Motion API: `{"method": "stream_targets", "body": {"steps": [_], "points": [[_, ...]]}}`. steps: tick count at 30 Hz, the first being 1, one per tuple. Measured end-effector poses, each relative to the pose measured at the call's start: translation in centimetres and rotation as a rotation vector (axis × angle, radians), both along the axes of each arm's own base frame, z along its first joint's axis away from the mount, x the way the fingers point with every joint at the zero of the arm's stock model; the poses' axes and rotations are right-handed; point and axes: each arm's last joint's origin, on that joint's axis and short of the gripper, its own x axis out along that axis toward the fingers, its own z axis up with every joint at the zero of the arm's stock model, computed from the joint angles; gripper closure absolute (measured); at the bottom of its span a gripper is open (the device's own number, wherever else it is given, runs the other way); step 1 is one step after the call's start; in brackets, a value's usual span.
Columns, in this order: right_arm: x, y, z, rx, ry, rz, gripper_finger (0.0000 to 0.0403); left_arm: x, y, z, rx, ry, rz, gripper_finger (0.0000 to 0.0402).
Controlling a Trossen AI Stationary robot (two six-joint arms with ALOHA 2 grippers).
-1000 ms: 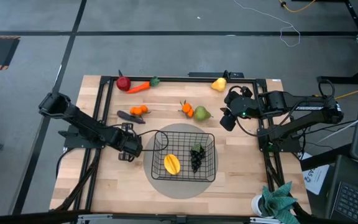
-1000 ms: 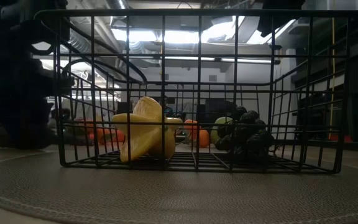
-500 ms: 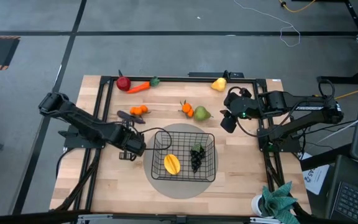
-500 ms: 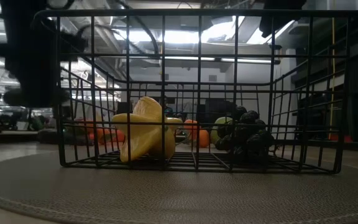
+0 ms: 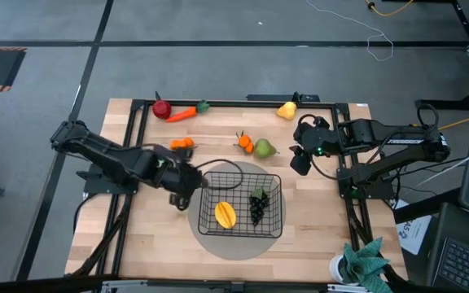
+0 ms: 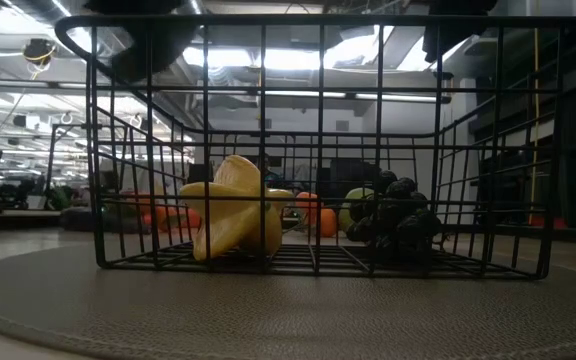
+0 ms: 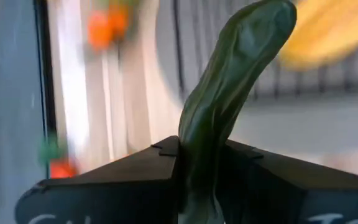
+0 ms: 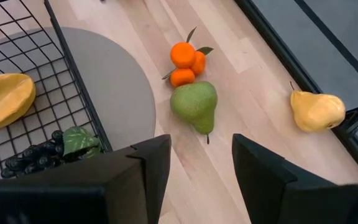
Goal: Build produce basket
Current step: Put the chili pepper into the wire basket, then put the eggplant into the wire basket
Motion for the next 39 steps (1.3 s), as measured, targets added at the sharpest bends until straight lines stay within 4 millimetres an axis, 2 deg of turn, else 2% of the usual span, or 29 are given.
{"method": "stream_targets", "body": {"steps": [5, 9, 13, 21, 29, 39], "points": [[0.0, 0.0, 0.0, -0.014, 0.008, 0.017, 0.0242, 3.0, 0.4, 2.0, -0.128, -0.29, -0.096, 0.0362], [0.0, 0.0, 0.0, -0.014, 0.009, 0.017, 0.0242, 4.5, 1.4, 3.3, -0.28, -0.485, -0.037, 0.0361], [-0.1, 0.0, -0.1, -0.016, 0.026, 0.019, 0.0242, 4.9, 1.9, 3.7, -0.355, -0.554, 0.021, 0.0353], [-0.4, 0.0, -0.2, -0.018, 0.059, 0.019, 0.0242, 4.9, 1.4, 3.6, -0.374, -0.547, 0.008, 0.0317], [-0.4, 0.0, -0.2, -0.018, 0.059, 0.019, 0.0242, 5.8, 1.0, 2.1, -0.418, -0.486, 0.016, 0.0282], [-0.4, 0.0, -0.3, -0.011, 0.06, 0.023, 0.0242, 6.1, 1.1, 2.1, -0.432, -0.498, 0.038, 0.0245]]}}
